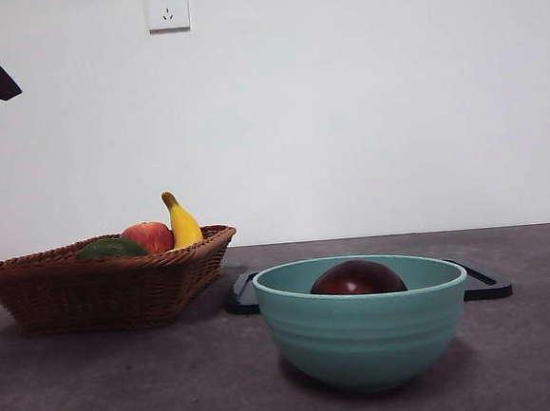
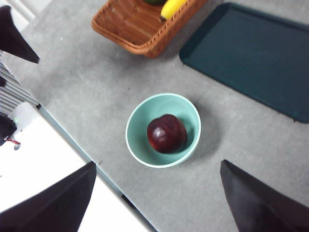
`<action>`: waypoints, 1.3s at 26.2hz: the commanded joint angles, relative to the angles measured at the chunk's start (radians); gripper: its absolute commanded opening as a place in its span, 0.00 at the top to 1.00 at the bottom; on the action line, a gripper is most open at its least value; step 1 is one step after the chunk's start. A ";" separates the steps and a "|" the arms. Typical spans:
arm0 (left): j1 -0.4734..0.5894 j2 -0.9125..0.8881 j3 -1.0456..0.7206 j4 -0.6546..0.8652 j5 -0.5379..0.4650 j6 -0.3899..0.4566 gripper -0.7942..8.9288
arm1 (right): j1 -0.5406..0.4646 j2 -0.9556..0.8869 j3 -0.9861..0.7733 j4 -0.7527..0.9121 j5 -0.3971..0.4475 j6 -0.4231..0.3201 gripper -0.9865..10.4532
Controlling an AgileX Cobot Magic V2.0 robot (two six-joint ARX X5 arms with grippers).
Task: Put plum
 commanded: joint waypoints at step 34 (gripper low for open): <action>-0.005 0.005 0.011 0.023 0.007 0.021 0.53 | 0.204 0.471 -0.270 0.536 0.216 0.159 0.67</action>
